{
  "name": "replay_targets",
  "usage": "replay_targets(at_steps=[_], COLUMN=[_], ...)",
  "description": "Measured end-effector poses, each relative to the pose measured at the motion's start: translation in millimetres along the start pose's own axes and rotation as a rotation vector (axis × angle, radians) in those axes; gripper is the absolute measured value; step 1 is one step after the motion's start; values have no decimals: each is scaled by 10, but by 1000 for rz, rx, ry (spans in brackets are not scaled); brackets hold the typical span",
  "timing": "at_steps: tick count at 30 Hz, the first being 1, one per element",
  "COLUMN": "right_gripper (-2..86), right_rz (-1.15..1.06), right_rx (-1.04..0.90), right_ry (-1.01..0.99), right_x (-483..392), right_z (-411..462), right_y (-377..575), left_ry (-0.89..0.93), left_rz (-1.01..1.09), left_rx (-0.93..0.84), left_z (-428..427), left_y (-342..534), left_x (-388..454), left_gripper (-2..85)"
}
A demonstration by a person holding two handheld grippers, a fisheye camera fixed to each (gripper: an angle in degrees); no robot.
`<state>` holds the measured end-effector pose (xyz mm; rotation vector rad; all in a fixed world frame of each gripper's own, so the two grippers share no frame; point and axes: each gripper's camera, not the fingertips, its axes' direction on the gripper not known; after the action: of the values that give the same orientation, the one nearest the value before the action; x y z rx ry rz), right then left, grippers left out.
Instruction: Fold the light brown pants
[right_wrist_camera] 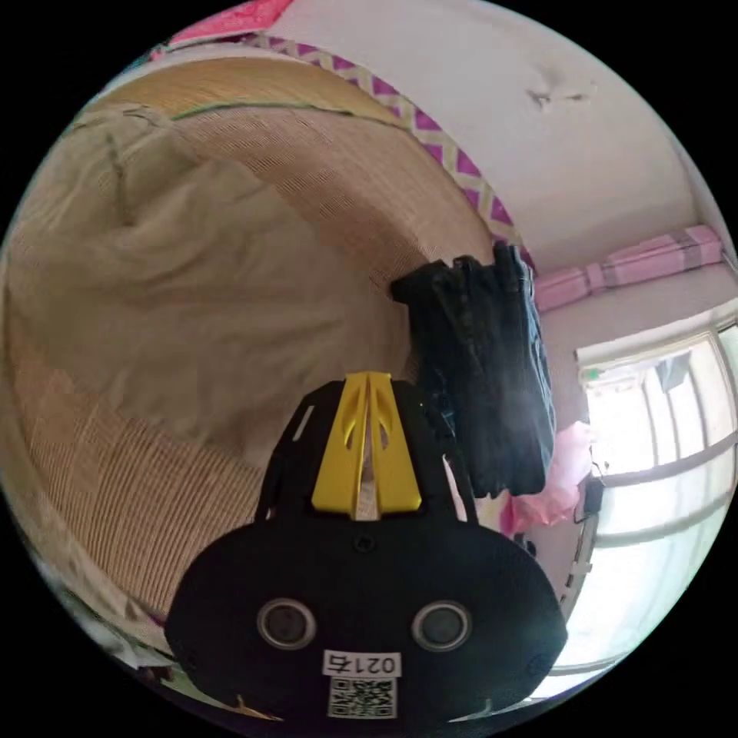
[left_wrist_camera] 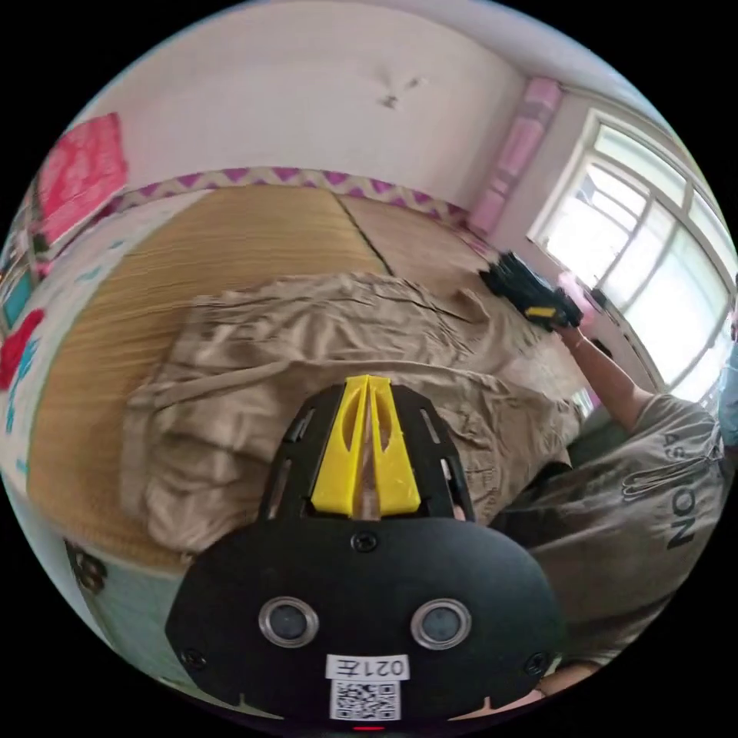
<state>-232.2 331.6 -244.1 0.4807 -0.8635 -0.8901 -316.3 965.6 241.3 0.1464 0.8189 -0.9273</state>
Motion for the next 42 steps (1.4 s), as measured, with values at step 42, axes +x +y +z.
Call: replay_targets(at_steps=[42], right_gripper=[-9], right_rz=[-65], right_rx=[136], right_ry=[-504], right_x=[174], right_z=[-1033], right_y=[1475], left_ry=[584], left_rz=[-595], left_rx=[299], left_z=[2628], left_y=[1347], left_x=[368], left_gripper=[-9])
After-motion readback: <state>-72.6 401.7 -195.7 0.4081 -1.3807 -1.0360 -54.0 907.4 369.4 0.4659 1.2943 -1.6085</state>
